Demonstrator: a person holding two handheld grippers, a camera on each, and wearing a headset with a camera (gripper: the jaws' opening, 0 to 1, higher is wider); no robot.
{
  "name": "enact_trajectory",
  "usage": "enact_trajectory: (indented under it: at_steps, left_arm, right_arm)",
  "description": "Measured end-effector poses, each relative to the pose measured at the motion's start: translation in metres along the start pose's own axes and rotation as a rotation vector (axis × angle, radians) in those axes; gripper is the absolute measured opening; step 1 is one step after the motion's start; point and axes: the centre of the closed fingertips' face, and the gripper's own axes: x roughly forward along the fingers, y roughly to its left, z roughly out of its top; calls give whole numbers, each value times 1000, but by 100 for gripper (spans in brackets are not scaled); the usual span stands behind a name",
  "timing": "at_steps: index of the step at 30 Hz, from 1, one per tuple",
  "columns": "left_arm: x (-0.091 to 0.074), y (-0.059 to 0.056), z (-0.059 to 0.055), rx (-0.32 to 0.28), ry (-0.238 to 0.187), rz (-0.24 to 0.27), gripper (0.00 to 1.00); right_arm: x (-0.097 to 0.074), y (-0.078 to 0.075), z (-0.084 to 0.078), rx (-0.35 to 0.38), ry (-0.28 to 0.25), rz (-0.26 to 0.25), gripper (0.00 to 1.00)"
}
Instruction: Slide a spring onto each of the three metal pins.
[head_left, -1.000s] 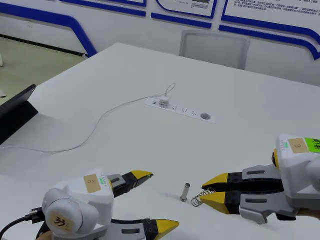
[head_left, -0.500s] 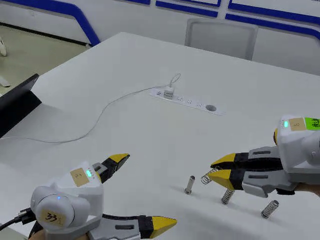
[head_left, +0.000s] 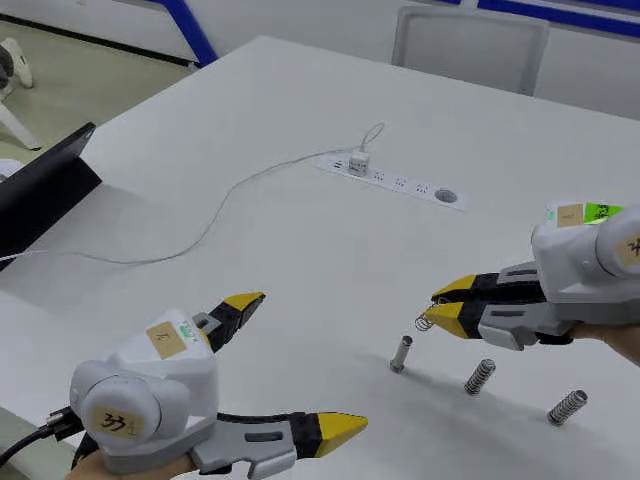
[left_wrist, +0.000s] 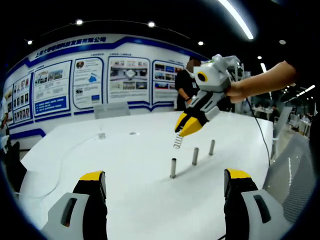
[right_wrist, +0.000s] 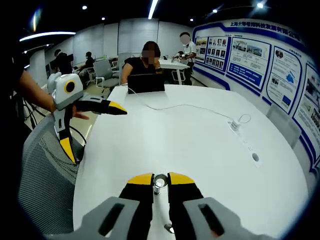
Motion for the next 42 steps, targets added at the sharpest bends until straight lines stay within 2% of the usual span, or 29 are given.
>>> enact_trajectory:
  at_steps: [8,15,17,37,42]
  left_arm:
    - [1,-2,-2,-3,5,-8,100]
    - [1,-3,-5,-12,15,-16,100]
    - [1,-6,-5,-16,18,-26,100]
    - [3,-9,-13,-1,55,-43,100]
    - [3,-10,-13,-2,55,-46,100]
  right_arm:
    - [11,5,-11,3,47,17,11]
    - [17,4,-12,13,58,21,11]
    - [19,4,-13,-6,72,14,11]
    - [46,7,-41,14,196,43,11]
    - [53,6,-47,21,209,37,11]
